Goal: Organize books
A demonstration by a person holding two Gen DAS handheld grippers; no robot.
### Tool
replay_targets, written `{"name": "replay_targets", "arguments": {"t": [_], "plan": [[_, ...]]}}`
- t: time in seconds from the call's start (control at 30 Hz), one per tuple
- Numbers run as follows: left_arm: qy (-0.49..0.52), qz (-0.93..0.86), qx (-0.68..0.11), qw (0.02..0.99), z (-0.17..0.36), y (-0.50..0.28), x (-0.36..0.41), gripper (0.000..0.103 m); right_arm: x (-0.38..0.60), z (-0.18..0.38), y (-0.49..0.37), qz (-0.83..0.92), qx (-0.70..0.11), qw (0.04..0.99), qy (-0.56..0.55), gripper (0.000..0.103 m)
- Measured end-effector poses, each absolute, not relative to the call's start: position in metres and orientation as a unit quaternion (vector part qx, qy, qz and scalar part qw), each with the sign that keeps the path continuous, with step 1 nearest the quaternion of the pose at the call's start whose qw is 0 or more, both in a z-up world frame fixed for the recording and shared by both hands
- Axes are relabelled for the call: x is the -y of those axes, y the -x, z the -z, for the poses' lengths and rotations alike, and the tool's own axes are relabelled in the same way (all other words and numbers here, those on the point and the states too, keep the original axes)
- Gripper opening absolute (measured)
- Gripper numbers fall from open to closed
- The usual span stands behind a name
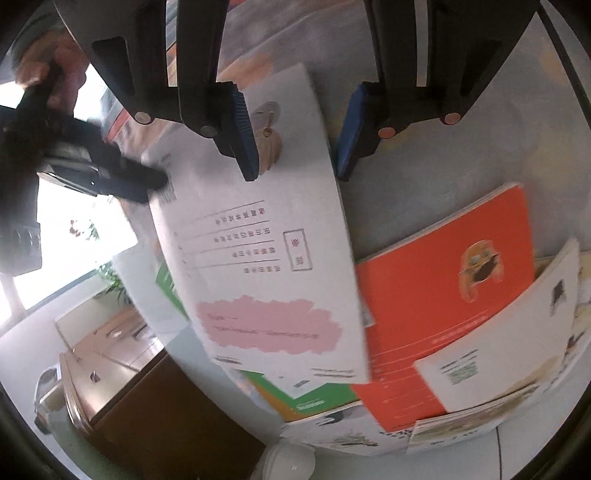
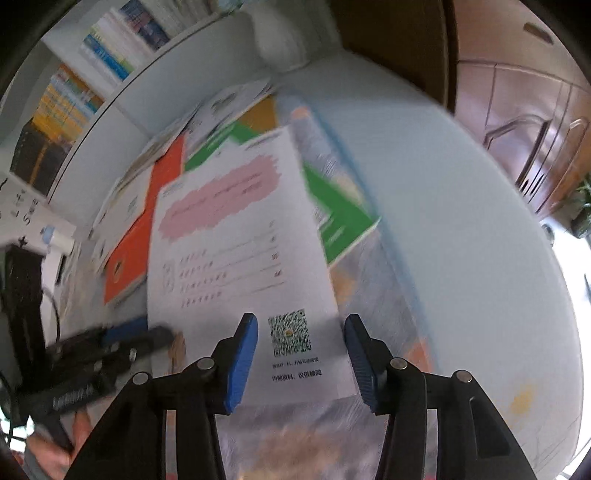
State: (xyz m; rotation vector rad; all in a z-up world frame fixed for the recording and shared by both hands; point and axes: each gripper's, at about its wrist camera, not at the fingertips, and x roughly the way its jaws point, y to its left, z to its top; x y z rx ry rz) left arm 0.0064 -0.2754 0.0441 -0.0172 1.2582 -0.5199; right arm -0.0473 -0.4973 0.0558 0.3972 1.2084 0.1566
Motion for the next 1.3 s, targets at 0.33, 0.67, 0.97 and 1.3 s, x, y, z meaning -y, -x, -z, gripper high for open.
{"name": "replay_targets", "arguments": {"t": [0.33,0.67,0.97,1.3], "plan": [[0.002,0.244,-0.586,0.773,-0.04,-0.002,0.278,0.042,0.487,-0.05,0.048,-0.078,-0.554,0.814,-0.157,0.041],[0.043,0.248,-0.583,0.773,-0.038,-0.009,0.253,0.048,0.511,-0.073,0.066,-0.234,-0.498,0.77,-0.323,0.037],[0.089,0.236,-0.581,0.774,-0.044,-0.009,0.231,0.048,0.46,-0.09,0.027,-0.24,-0.498,0.791,-0.26,0.036],[0.118,0.089,-0.505,0.85,-0.121,0.015,0.094,0.049,0.339,-0.184,0.027,-0.34,-0.457,0.819,-0.073,0.038]]}}
